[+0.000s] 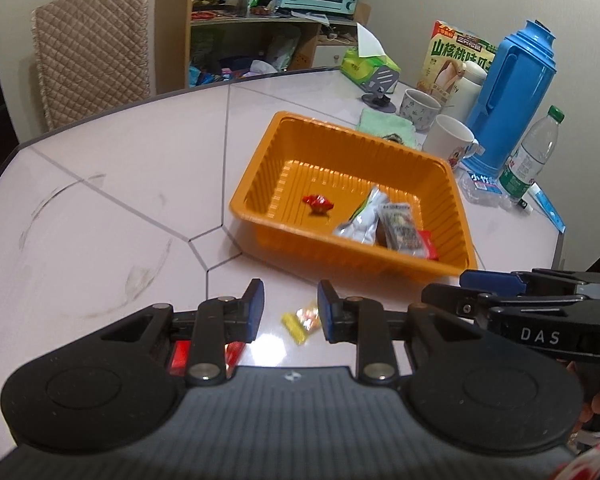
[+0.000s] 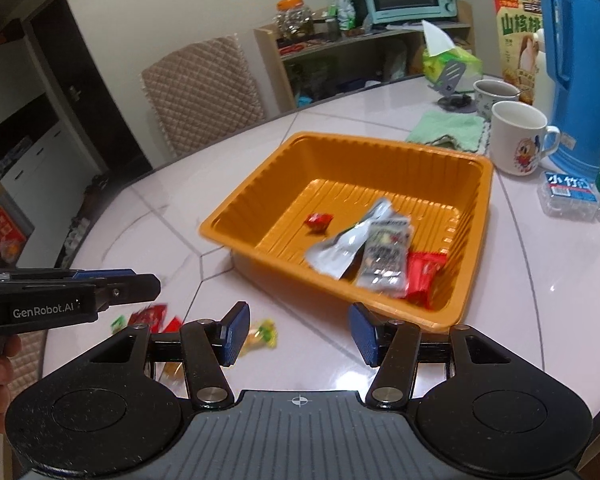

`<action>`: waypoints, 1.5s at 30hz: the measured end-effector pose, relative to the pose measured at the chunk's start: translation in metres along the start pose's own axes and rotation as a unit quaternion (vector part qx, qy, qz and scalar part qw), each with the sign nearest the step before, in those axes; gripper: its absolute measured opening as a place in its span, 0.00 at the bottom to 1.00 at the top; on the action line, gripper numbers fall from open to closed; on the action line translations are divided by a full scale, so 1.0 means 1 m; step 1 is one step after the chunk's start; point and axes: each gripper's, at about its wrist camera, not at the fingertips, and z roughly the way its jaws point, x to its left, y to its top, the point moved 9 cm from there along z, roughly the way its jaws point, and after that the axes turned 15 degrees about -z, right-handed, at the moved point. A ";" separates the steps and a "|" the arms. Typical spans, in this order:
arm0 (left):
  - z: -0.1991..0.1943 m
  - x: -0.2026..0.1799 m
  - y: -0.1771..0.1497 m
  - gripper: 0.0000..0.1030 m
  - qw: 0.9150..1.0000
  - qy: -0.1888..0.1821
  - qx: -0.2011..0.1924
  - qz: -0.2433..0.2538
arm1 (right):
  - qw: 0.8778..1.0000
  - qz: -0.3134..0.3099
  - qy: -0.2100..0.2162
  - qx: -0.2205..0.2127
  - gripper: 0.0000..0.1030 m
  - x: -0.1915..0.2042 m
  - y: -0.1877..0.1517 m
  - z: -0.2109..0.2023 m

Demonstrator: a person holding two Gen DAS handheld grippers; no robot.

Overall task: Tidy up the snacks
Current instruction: 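Move both tools back toward the remaining candies on the table, then grasp the small clear-wrapped brown candy with the left gripper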

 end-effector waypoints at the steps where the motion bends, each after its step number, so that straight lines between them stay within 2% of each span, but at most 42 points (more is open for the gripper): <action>1: -0.002 0.003 -0.003 0.25 1.000 0.003 0.000 -0.001 | 1.000 -0.003 0.003 0.002 0.54 0.003 -0.003 0.000; 9: -0.015 0.028 -0.028 0.25 0.999 0.034 0.005 -0.018 | 0.999 -0.016 0.022 0.017 0.54 0.024 -0.021 0.005; 18: -0.011 0.047 -0.044 0.28 0.998 0.045 0.015 -0.033 | 0.998 -0.031 0.040 0.032 0.54 0.038 -0.034 0.021; 26: 0.009 0.044 -0.055 0.28 0.998 0.041 0.035 -0.027 | 0.998 -0.032 0.040 0.045 0.54 0.038 -0.040 0.034; 34: 0.039 0.049 -0.066 0.28 0.997 0.052 0.055 -0.012 | 0.997 -0.020 0.038 0.059 0.54 0.030 -0.045 0.045; 45: 0.066 0.057 -0.068 0.28 0.997 0.061 0.052 0.009 | 0.997 -0.010 0.035 0.075 0.54 0.025 -0.051 0.057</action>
